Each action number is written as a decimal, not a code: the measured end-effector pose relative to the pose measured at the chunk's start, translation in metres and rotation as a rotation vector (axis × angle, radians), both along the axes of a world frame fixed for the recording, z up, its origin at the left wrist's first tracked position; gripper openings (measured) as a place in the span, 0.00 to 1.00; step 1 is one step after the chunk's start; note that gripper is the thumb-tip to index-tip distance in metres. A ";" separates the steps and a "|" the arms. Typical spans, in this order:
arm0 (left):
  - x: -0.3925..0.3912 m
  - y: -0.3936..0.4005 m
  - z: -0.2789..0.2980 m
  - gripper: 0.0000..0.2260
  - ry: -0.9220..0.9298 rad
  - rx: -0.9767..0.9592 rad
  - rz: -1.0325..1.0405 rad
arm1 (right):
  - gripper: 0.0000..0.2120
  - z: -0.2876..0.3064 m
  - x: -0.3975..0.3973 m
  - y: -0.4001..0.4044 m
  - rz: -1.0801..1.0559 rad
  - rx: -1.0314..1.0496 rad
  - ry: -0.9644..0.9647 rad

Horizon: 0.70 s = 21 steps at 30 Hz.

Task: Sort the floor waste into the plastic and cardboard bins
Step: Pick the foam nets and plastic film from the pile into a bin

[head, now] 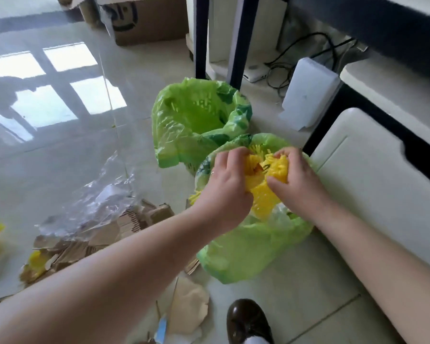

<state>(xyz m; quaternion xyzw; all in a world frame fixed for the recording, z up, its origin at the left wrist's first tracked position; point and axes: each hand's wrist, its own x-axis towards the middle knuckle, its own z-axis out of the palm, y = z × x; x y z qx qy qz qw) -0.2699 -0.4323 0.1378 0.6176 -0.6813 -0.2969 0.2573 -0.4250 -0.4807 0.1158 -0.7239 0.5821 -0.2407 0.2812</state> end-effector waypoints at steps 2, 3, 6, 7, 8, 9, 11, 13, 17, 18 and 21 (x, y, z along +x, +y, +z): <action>-0.011 -0.022 -0.012 0.30 -0.116 0.009 -0.029 | 0.29 -0.010 -0.009 -0.012 0.083 0.053 0.231; -0.015 -0.031 -0.018 0.30 -0.190 0.022 -0.042 | 0.33 -0.014 -0.011 -0.016 0.132 0.109 0.320; -0.024 -0.054 -0.037 0.31 -0.364 0.155 -0.085 | 0.40 -0.024 -0.012 -0.024 0.245 0.198 0.508; -0.026 -0.060 -0.044 0.33 -0.419 0.210 -0.121 | 0.38 -0.027 -0.011 -0.026 0.264 0.202 0.539; -0.029 -0.065 -0.052 0.35 -0.477 0.261 -0.162 | 0.36 -0.030 -0.008 -0.027 0.284 0.210 0.566; -0.030 -0.069 -0.060 0.37 -0.527 0.310 -0.197 | 0.33 -0.032 -0.005 -0.028 0.307 0.228 0.599; -0.032 -0.074 -0.072 0.38 -0.584 0.417 -0.238 | 0.32 -0.038 0.002 -0.030 0.354 0.290 0.678; -0.032 -0.076 -0.079 0.37 -0.600 0.494 -0.249 | 0.33 -0.042 0.007 -0.029 0.383 0.346 0.704; -0.023 -0.080 -0.060 0.42 -0.467 0.421 -0.319 | 0.31 -0.028 0.006 -0.024 0.334 0.282 0.712; -0.018 -0.080 -0.050 0.43 -0.426 0.365 -0.340 | 0.30 -0.019 0.005 -0.021 0.315 0.244 0.715; -0.002 -0.070 -0.018 0.43 -0.361 0.217 -0.317 | 0.29 0.007 -0.002 -0.008 0.264 0.114 0.696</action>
